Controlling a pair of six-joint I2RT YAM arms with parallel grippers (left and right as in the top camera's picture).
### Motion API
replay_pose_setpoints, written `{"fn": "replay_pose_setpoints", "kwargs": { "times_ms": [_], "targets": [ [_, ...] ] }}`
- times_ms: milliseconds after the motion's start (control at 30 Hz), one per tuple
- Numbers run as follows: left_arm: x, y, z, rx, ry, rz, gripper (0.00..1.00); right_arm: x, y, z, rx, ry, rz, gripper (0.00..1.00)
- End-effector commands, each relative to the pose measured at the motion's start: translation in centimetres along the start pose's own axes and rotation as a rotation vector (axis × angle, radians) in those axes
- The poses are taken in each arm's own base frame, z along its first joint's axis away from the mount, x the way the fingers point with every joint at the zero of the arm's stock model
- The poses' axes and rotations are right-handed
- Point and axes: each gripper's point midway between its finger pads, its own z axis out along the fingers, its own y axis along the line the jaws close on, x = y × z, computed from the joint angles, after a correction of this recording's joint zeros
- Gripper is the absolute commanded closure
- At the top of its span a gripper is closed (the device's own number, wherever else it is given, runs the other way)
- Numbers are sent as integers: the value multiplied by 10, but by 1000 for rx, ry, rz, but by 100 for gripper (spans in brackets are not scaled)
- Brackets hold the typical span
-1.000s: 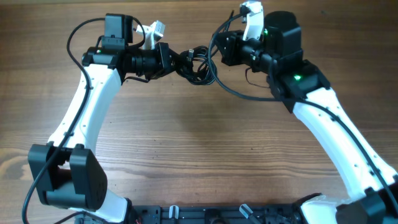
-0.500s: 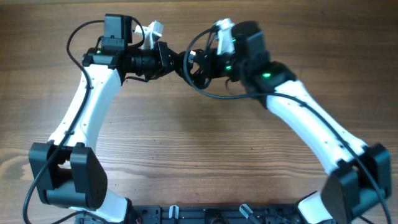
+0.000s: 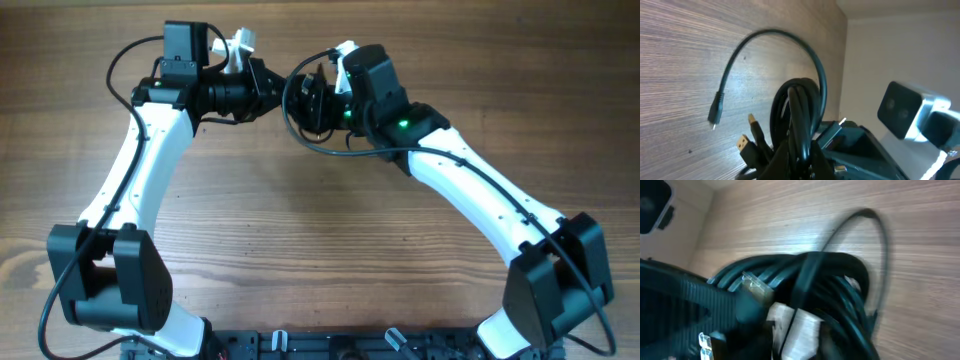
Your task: Untangle cables
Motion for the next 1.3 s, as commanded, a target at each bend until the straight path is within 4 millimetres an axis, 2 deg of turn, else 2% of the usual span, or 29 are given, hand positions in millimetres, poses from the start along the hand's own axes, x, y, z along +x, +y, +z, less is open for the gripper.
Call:
{"fn": "replay_pose_setpoints", "kwargs": {
  "times_ms": [0,100,200,300,500,600,1267],
  "targets": [
    [-4,-12,-3,15,-22,-135,96,-24,6,-30,-77,-37,13,39],
    [-12,-2,-4,-35,-77,-264,96,-43,10,-60,-133,-82,-10,28],
    [-18,5,-5,-61,-119,-411,96,-52,5,-76,-127,-108,-1,25],
    [-20,8,-5,-64,-142,-566,96,-43,0,-74,-106,-73,16,25],
    [-20,8,-5,-38,-154,-928,96,-9,-21,-51,-39,66,84,28],
    [-20,8,-5,-30,-157,-1036,96,2,-26,-42,-35,113,102,30],
    [-23,12,-6,-39,-186,-1060,96,22,-56,-2,23,187,236,44]
  ]
}}
